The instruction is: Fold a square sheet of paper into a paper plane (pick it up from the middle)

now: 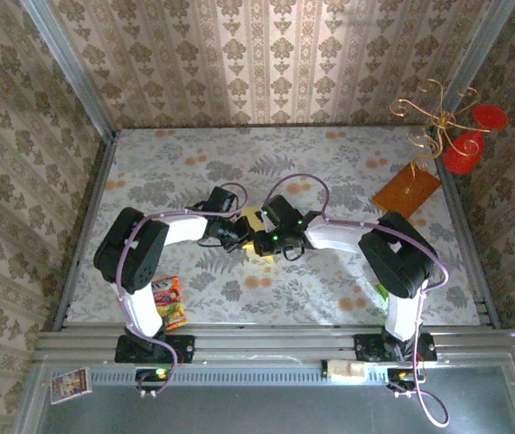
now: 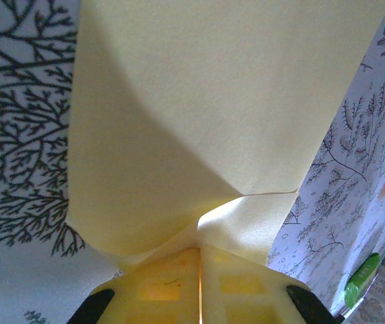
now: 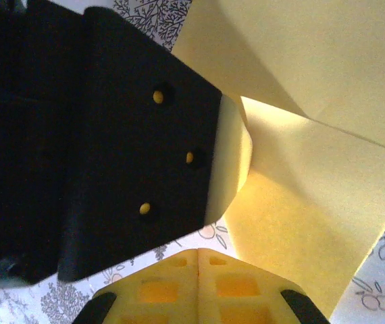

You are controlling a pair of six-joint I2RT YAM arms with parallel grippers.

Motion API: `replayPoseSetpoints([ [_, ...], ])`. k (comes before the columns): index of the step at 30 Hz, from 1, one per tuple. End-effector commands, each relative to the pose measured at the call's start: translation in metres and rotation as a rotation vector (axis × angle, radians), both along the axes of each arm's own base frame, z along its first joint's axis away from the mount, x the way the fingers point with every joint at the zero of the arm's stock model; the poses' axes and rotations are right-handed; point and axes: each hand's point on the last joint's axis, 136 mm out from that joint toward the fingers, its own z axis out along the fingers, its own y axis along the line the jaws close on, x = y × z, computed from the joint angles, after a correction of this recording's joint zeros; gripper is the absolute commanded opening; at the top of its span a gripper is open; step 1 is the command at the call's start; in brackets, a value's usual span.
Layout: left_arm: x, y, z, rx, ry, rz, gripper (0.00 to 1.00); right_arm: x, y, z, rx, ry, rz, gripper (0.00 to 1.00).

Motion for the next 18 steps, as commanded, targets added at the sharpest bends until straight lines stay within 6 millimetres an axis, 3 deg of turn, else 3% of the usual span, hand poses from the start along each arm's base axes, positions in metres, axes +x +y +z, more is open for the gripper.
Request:
replayPoseSetpoints([
  [1,-0.009,0.007,-0.014,0.038,0.043,-0.016,0.09,0.002,-0.002,-0.007,-0.03,0.01,0.002,0.06],
  [18,-0.012,0.016,-0.028,0.084,0.076,-0.001,0.09,0.0,-0.015,-0.032,-0.067,0.063,-0.022,0.06],
])
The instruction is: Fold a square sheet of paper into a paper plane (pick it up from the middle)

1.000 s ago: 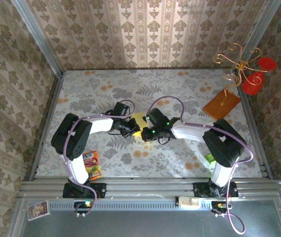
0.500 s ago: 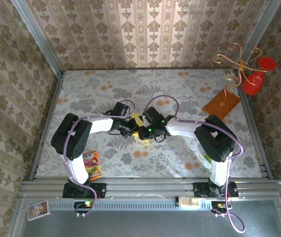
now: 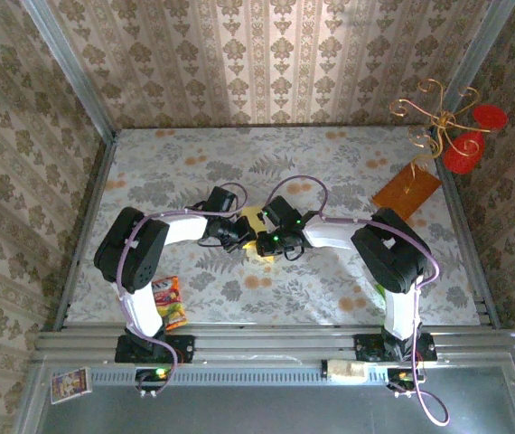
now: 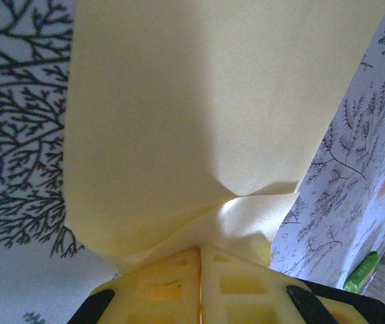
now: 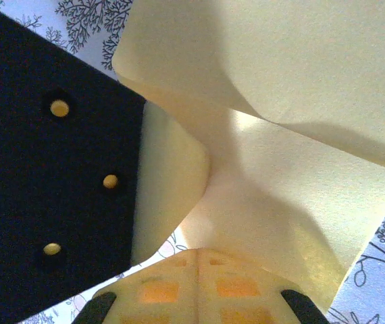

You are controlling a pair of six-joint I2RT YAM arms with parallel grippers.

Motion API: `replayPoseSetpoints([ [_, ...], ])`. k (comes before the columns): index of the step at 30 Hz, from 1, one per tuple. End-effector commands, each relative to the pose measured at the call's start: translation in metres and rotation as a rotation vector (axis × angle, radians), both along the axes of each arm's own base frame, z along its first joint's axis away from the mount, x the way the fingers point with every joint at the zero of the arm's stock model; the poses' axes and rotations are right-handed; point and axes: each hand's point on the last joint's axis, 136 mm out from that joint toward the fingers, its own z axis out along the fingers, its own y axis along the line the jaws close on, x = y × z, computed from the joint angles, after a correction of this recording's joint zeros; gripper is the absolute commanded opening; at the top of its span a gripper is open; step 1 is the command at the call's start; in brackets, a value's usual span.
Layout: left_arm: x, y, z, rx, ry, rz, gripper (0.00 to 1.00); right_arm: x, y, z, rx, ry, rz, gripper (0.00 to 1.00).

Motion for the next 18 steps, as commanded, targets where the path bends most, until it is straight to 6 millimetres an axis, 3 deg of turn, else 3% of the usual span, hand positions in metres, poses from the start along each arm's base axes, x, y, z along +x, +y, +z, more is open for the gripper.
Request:
replayPoseSetpoints([
  [1,-0.012,0.018,-0.028,0.091,0.072,0.002,0.09,-0.005,-0.009,-0.014,-0.04,0.035,-0.003,0.07],
  [6,-0.013,0.02,-0.031,0.103,0.079,0.002,0.08,-0.009,-0.01,-0.014,-0.038,0.05,0.006,0.07],
  [18,-0.02,0.033,-0.045,0.147,0.106,-0.003,0.08,-0.04,-0.028,-0.013,-0.064,0.109,0.061,0.07],
])
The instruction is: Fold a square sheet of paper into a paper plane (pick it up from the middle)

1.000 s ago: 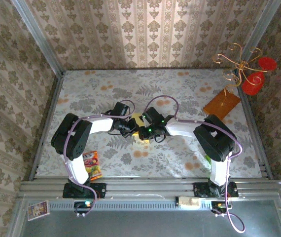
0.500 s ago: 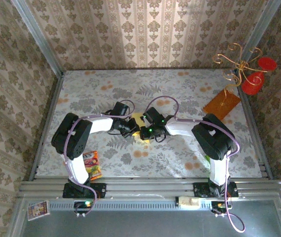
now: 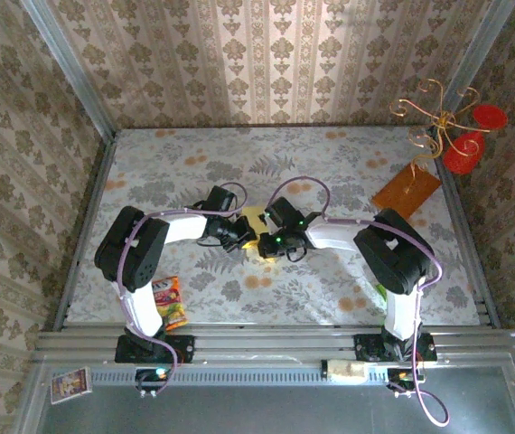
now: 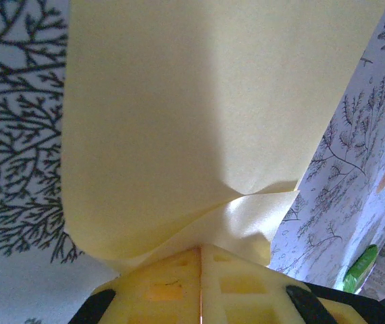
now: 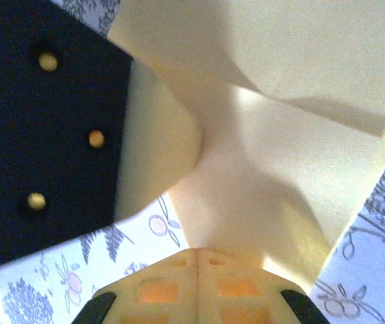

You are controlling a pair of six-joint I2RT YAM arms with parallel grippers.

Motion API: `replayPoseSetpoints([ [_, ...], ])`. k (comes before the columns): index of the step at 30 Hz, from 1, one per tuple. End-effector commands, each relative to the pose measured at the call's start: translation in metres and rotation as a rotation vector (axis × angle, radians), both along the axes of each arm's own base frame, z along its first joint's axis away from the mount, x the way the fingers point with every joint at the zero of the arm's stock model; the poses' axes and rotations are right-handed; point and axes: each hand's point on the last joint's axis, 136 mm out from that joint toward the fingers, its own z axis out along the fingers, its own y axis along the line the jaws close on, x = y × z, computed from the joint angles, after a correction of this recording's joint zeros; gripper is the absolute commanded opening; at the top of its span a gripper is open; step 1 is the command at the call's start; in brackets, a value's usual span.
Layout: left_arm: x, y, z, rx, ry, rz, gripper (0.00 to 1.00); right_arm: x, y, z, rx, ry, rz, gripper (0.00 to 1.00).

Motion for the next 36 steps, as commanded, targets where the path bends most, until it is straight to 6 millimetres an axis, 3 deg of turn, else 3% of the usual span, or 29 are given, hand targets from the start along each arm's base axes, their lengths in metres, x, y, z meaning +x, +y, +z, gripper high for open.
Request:
replayPoseSetpoints([
  [1,-0.02,0.032,-0.044,0.156,0.104,0.019,0.08,-0.032,-0.021,-0.012,-0.065,0.102,0.038,0.07],
  [22,-0.018,0.03,-0.042,0.148,0.098,0.011,0.08,-0.054,-0.04,-0.012,-0.098,0.135,0.039,0.07],
  [30,-0.017,0.027,-0.038,0.136,0.087,0.001,0.08,-0.03,-0.023,0.042,0.041,-0.034,0.02,0.1],
  [36,-0.015,0.026,-0.036,0.136,0.083,-0.002,0.08,-0.014,-0.009,0.029,0.018,0.011,-0.021,0.1],
])
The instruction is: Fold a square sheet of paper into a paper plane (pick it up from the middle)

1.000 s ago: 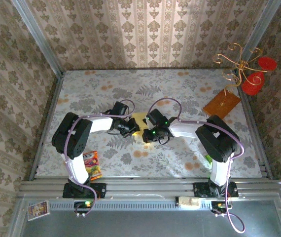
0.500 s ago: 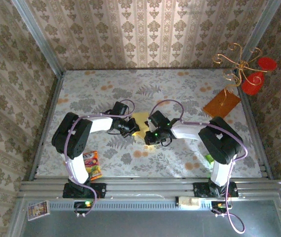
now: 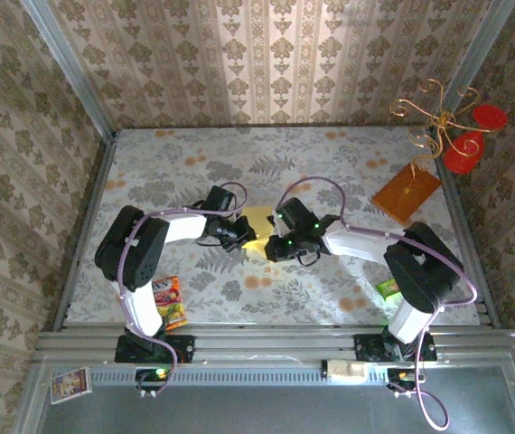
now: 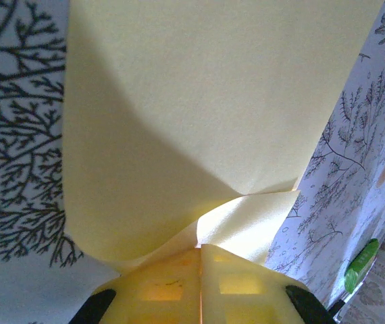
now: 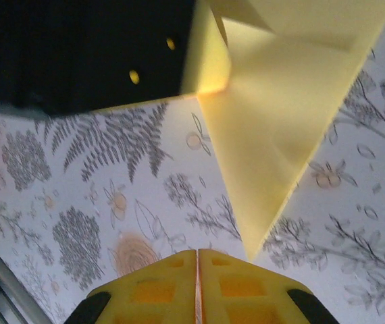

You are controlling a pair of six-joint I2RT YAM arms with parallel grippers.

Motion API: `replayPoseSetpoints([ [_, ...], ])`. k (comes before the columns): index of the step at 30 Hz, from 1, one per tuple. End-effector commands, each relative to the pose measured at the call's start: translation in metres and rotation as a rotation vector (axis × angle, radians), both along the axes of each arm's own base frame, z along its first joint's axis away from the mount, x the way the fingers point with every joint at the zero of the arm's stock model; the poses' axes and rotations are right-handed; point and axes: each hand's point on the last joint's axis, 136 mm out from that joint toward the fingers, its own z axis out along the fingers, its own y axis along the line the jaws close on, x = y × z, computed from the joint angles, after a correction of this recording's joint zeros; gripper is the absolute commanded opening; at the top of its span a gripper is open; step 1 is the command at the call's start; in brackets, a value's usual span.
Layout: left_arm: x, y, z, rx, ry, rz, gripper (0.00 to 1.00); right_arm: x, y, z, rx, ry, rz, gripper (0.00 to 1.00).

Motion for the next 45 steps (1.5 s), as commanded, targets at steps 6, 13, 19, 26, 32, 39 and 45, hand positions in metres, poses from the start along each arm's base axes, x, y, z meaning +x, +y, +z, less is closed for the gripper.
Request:
replayPoseSetpoints([
  [6,-0.013,0.02,-0.032,0.126,0.076,0.009,0.08,0.016,0.004,-0.019,-0.067,0.035,-0.052,0.1],
  [13,-0.005,0.01,-0.015,0.08,0.033,0.003,0.08,0.013,-0.001,-0.036,-0.115,0.072,-0.057,0.09],
  [19,0.006,-0.004,0.017,0.007,-0.073,-0.035,0.1,0.009,-0.007,-0.049,-0.16,0.106,-0.064,0.08],
  [26,0.003,-0.012,0.036,-0.033,-0.153,-0.081,0.1,0.006,-0.013,-0.057,-0.197,0.131,-0.072,0.07],
  [32,-0.014,-0.023,0.021,-0.034,-0.133,-0.149,0.08,0.005,-0.015,-0.059,-0.208,0.14,-0.077,0.07],
  [39,-0.019,-0.021,-0.001,-0.01,-0.088,-0.147,0.07,0.002,-0.017,-0.061,-0.217,0.152,-0.084,0.06],
  [45,-0.013,-0.008,-0.016,0.023,-0.072,-0.091,0.07,-0.002,-0.023,-0.065,-0.241,0.166,-0.09,0.06],
])
